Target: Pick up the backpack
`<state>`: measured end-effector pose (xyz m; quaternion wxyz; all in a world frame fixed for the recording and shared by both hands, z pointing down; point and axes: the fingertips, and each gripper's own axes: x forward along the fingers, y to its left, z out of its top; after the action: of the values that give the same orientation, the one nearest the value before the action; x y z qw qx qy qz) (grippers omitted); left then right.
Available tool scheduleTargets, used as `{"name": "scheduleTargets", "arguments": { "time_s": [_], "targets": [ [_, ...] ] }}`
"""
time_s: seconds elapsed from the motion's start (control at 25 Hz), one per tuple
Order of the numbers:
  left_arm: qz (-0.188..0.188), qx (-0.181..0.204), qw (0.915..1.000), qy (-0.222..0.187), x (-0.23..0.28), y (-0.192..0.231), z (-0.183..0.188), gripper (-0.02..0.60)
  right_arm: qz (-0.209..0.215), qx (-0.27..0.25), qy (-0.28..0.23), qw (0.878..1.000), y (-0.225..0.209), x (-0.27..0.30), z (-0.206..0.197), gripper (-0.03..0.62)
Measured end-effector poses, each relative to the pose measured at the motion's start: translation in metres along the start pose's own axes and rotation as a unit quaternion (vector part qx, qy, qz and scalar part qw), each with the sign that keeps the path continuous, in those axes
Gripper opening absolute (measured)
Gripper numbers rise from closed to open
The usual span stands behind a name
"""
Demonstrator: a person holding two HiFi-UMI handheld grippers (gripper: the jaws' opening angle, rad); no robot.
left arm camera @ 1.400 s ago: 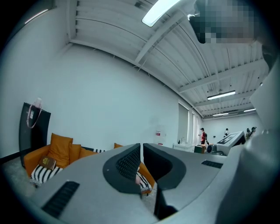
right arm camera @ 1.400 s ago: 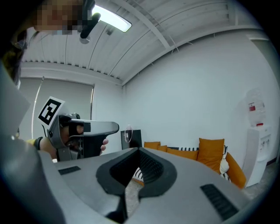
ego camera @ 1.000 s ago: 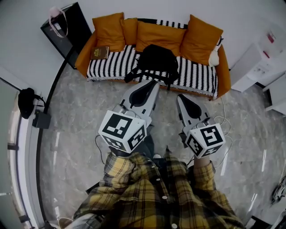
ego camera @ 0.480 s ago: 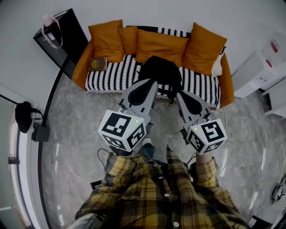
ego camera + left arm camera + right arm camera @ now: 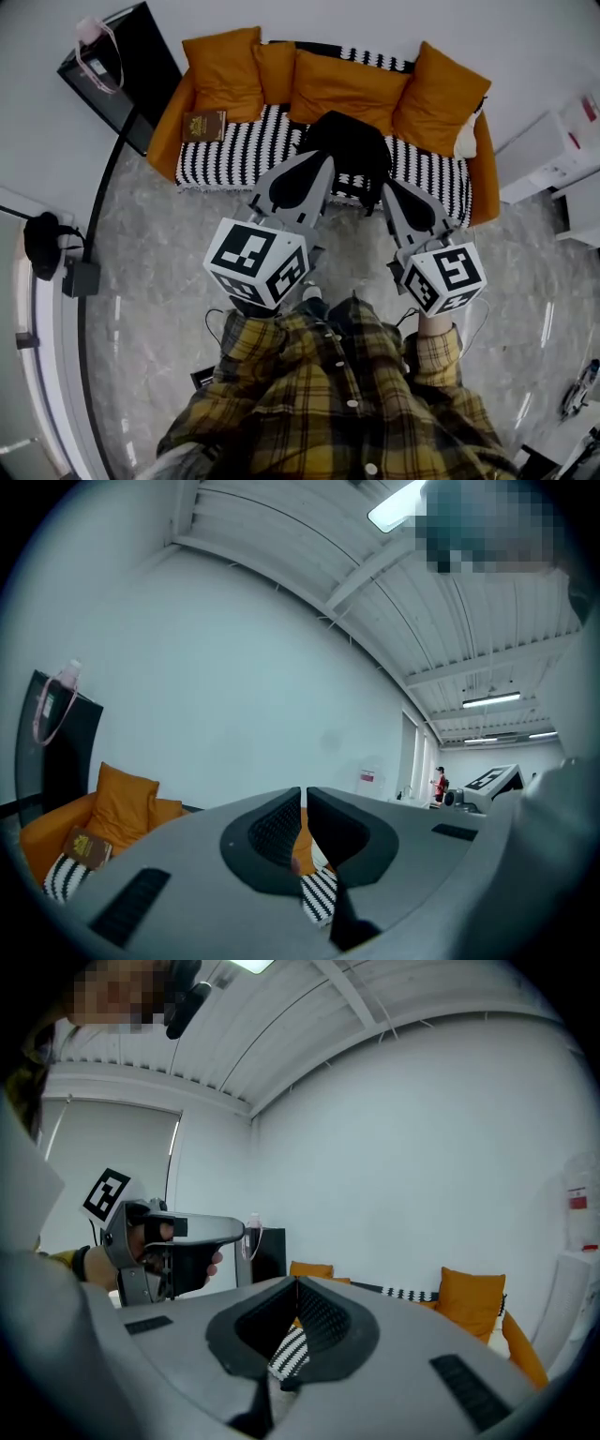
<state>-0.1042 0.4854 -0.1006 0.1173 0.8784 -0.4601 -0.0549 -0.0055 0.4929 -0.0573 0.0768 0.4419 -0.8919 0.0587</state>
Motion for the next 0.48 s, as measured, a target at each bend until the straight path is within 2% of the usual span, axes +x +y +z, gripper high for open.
{"name": "scheduleTargets", "arguments": {
  "time_s": [0.48],
  "targets": [
    [0.021,-0.021,0.9994,0.017,0.032,0.056,-0.018,0.037,-0.009,0.005,0.024,1.0,-0.039,0.055,-0.014,0.017]
  ]
}}
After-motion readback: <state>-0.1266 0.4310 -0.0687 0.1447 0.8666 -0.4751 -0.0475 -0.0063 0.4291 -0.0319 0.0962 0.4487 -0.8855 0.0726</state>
